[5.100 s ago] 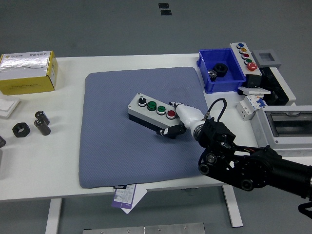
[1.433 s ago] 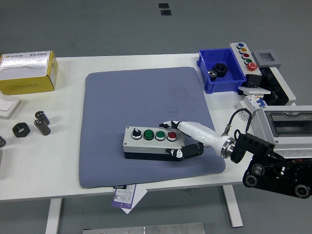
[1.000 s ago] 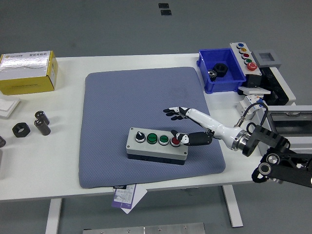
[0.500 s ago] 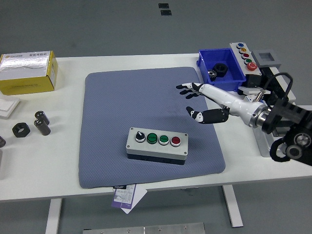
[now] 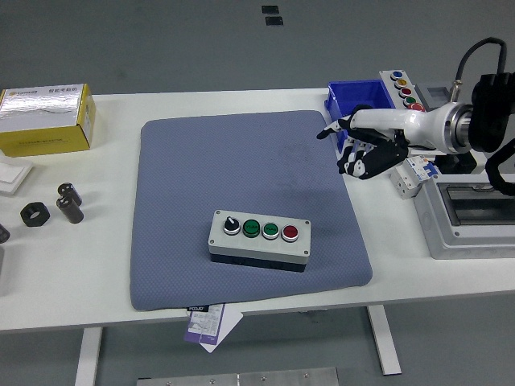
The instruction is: Pick up the button,place it on the desk,press the button,press the button
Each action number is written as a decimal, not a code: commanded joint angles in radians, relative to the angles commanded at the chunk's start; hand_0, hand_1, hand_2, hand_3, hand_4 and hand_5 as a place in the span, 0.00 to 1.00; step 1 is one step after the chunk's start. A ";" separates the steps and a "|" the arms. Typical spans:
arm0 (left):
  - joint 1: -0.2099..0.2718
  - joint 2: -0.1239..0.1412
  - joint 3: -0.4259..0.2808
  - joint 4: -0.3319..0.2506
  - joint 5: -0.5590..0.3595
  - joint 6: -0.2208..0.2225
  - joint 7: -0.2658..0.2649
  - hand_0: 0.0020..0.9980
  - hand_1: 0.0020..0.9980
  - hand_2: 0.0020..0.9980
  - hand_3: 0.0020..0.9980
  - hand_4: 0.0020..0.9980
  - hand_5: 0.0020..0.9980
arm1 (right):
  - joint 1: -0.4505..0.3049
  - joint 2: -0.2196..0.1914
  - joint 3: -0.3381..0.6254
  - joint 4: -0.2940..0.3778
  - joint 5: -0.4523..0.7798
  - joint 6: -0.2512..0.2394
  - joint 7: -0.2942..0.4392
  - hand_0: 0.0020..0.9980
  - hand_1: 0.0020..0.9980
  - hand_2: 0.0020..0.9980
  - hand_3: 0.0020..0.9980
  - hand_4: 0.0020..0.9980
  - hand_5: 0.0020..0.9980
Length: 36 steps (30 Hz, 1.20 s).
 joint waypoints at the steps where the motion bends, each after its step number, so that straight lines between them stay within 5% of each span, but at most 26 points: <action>1: 0.000 0.000 0.003 0.000 -0.003 0.000 0.000 0.69 0.63 0.55 0.60 0.68 0.21 | 0.001 0.004 -0.004 0.000 0.007 0.027 0.000 0.06 0.26 0.34 1.00 0.37 0.18; 5: -0.001 0.000 -0.001 0.000 0.001 0.000 0.000 0.69 0.63 0.55 0.60 0.68 0.21 | 0.005 0.028 -0.026 0.000 0.032 0.126 0.000 0.03 0.23 0.32 1.00 0.31 0.17; 9: -0.004 -0.001 -0.017 -0.002 0.019 0.000 -0.001 0.69 0.63 0.55 0.60 0.68 0.21 | 0.007 0.062 -0.058 0.000 0.046 0.174 0.000 0.03 0.23 0.32 1.00 0.31 0.17; 17: -0.007 -0.002 -0.018 -0.002 0.023 0.000 -0.001 0.69 0.63 0.55 0.60 0.68 0.21 | 0.000 0.123 -0.095 -0.005 0.047 0.174 0.006 0.03 0.23 0.30 1.00 0.26 0.13; 36: -0.009 -0.002 -0.017 -0.002 0.024 0.000 -0.001 0.69 0.63 0.55 0.60 0.68 0.21 | -0.031 0.206 -0.177 -0.153 0.008 0.140 0.014 0.02 0.22 0.30 1.00 0.24 0.11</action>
